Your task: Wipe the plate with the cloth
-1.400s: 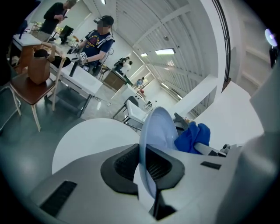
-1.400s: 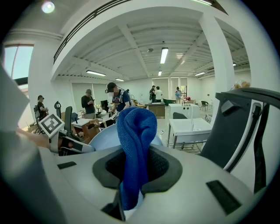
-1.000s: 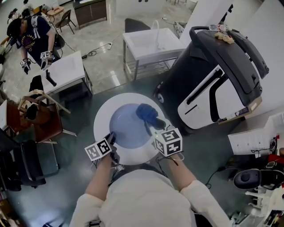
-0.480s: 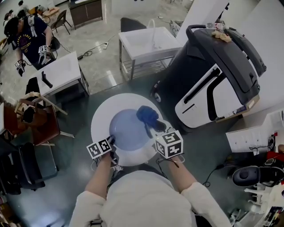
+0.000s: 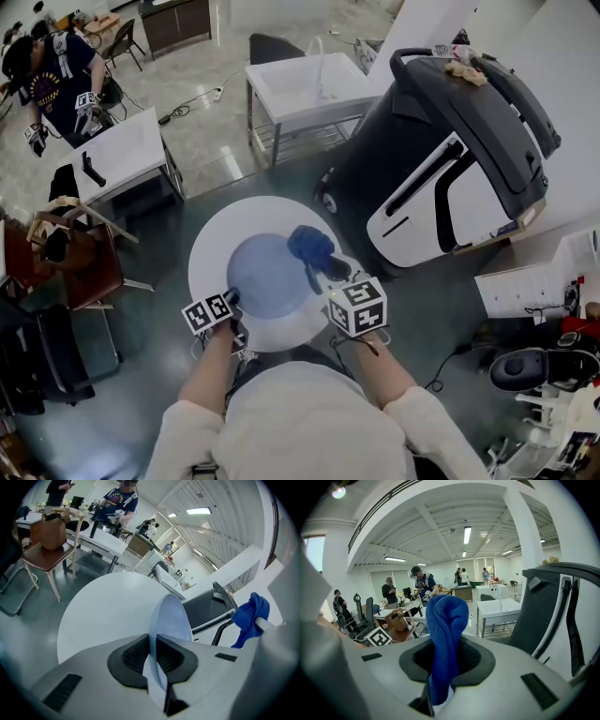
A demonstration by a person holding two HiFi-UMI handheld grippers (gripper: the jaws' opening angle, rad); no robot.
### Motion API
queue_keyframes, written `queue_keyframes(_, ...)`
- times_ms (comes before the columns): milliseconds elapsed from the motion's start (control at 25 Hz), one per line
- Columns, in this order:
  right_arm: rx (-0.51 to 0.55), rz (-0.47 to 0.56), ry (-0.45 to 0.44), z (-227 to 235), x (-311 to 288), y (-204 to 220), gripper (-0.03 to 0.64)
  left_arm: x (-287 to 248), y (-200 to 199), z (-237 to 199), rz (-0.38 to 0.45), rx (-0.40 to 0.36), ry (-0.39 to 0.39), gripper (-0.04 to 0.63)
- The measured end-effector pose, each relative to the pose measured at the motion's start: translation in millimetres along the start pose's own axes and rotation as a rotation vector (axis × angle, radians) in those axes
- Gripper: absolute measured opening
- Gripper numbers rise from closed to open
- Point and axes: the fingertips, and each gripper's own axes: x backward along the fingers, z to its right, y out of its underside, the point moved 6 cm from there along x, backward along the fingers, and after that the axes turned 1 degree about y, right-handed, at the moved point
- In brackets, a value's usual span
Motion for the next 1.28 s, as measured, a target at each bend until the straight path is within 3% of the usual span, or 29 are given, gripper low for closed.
queue_keyframes(360, -0.003, -0.015, 0.005, 2, 3, 4, 0.092, -12, 2, -11, -0.025, 0.025, -0.037, 0.048)
queue_keyframes(720, -0.002, -0.030, 0.015, 3, 3, 10, 0.092, -27, 3, -30, -0.065, 0.099, -0.038, 0.048)
queue_keyframes(1000, -0.005, -0.039, 0.009, 1, 3, 10, 0.092, -33, 5, -34, -0.112, 0.118, -0.092, 0.047)
queue_keyframes(1280, -0.006, -0.032, 0.018, 3, 4, 12, 0.092, -35, 5, -33, -0.097, 0.134, -0.085, 0.048)
